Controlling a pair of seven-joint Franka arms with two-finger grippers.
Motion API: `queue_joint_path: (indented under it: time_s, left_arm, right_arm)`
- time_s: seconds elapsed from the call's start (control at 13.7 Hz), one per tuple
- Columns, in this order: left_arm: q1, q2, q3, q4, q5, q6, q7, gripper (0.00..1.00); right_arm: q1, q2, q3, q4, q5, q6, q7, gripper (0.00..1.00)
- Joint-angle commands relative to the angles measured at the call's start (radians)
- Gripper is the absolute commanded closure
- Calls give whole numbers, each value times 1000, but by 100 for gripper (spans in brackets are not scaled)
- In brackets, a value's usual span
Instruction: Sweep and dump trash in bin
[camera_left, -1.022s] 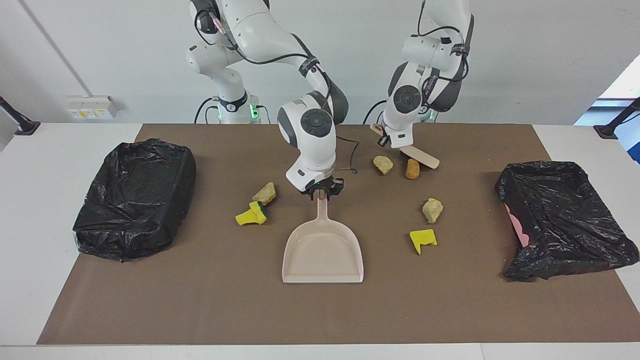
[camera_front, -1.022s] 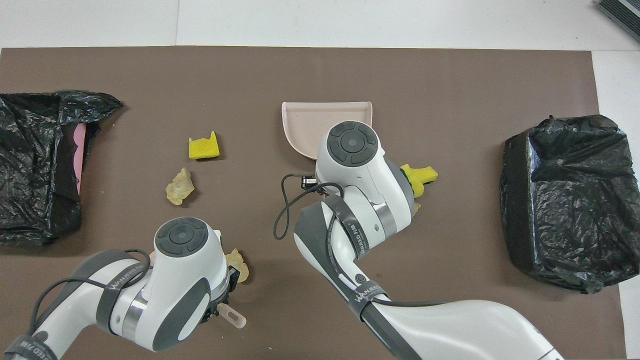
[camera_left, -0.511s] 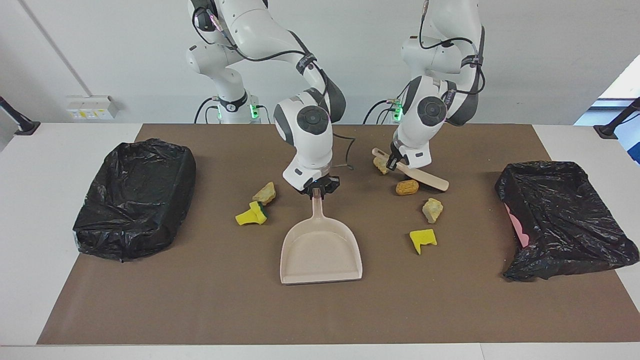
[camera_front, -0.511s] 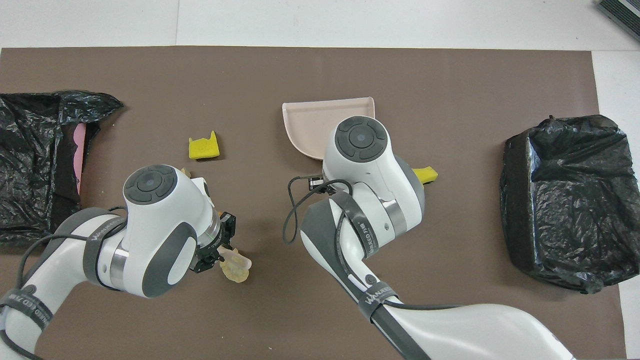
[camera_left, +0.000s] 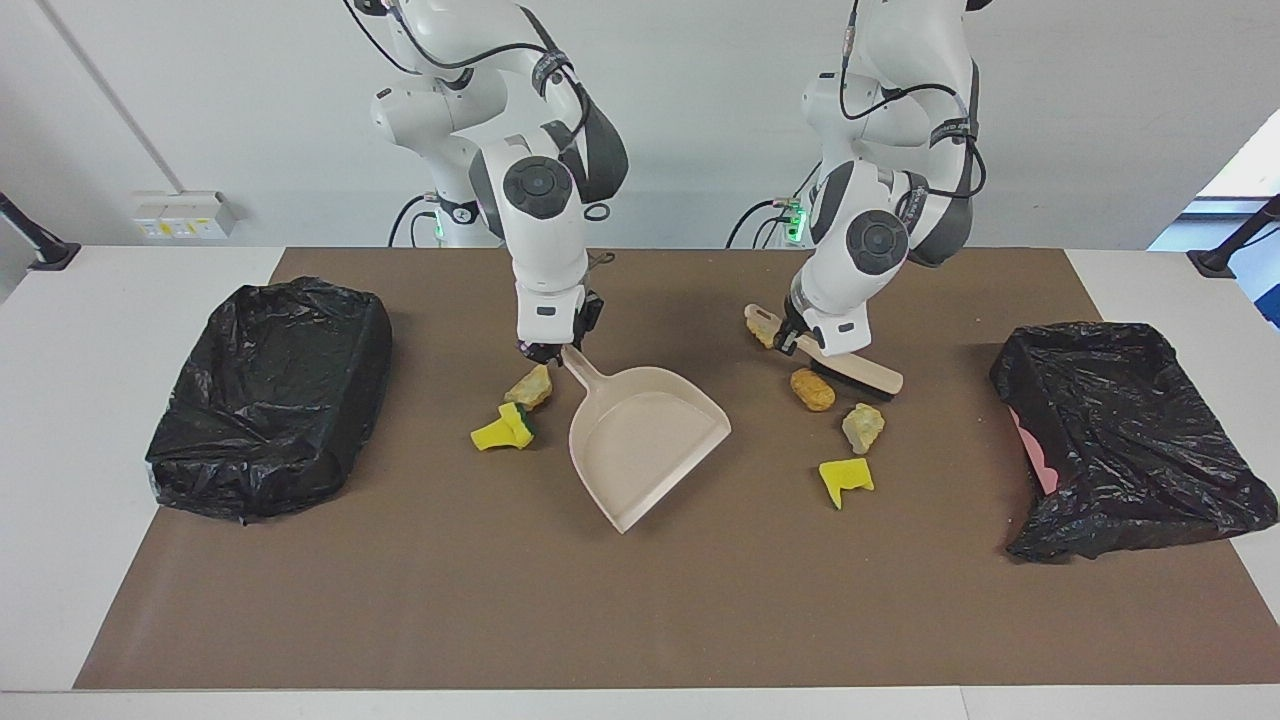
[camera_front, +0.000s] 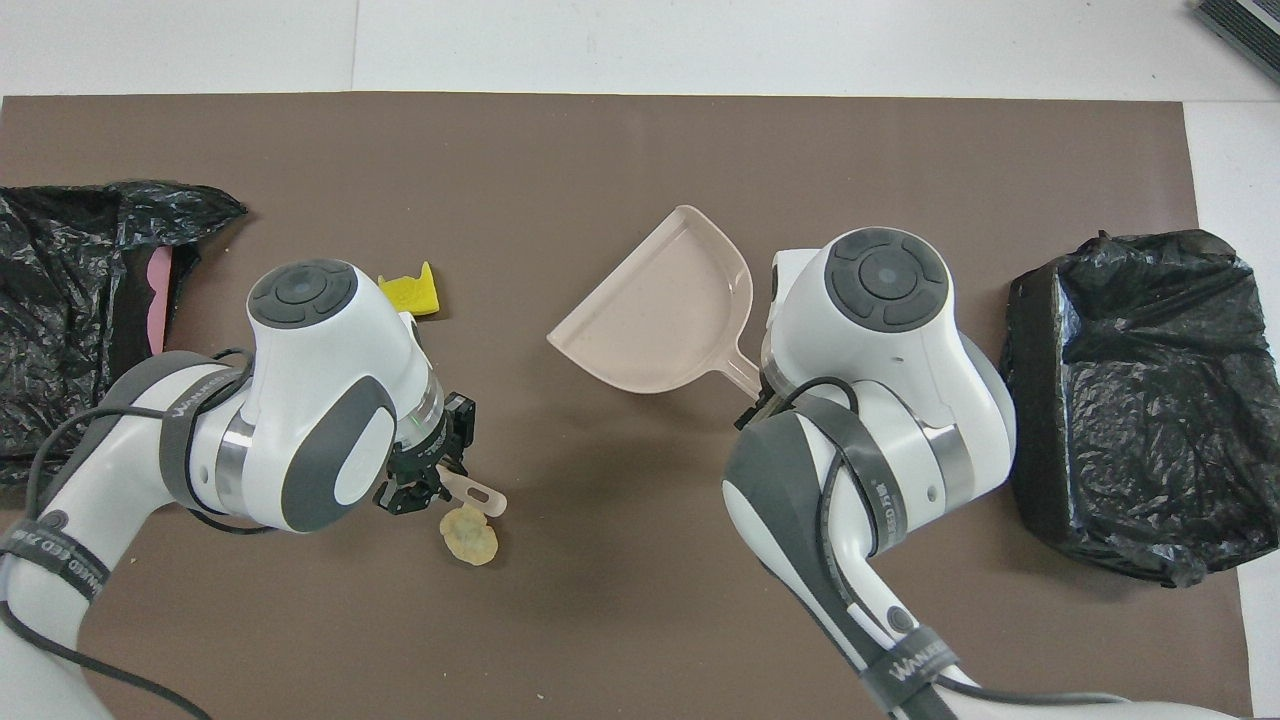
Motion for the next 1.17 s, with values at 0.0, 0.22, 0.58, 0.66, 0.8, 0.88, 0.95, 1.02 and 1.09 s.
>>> queue_joint_path:
  time_s: [0.0, 0.22, 0.58, 0.66, 0.8, 0.88, 0.95, 1.02, 1.09]
  left_arm:
    - [-68, -41, 2, -23, -65, -52, -25, 100]
    - [-138, -89, 2, -74, -99, -145, -105, 100]
    - [-184, -95, 0, -76, -131, -151, -278, 100]
    - [-211, -119, 0, -110, -143, -123, -307, 100]
    - [-295, -168, 0, -214, -162, -4, -384, 100]
    - [-323, -184, 0, -239, -165, 30, -404, 100]
    - [-328, -188, 0, -251, -169, 52, -415, 100]
    - [-328, -182, 0, -257, -171, 73, -424, 100]
    - [-328, -175, 0, -267, -171, 104, -424, 100]
  right_arm:
    - [1, -77, 8, -132, -56, 117, -212, 100]
    - [-7, -101, 6, -208, -78, 199, -457, 100]
    - [5, -134, 9, -246, -150, 185, -565, 100]
    - [24, -141, 8, -261, -156, 190, -568, 100]
    - [56, -125, 9, -263, -200, 197, -562, 100]
    - [59, -120, 8, -261, -210, 197, -562, 100]
    - [58, -118, 8, -260, -219, 199, -564, 100]
    - [58, -118, 9, -260, -219, 199, -564, 100]
    - [55, -117, 9, -260, -219, 202, -562, 100]
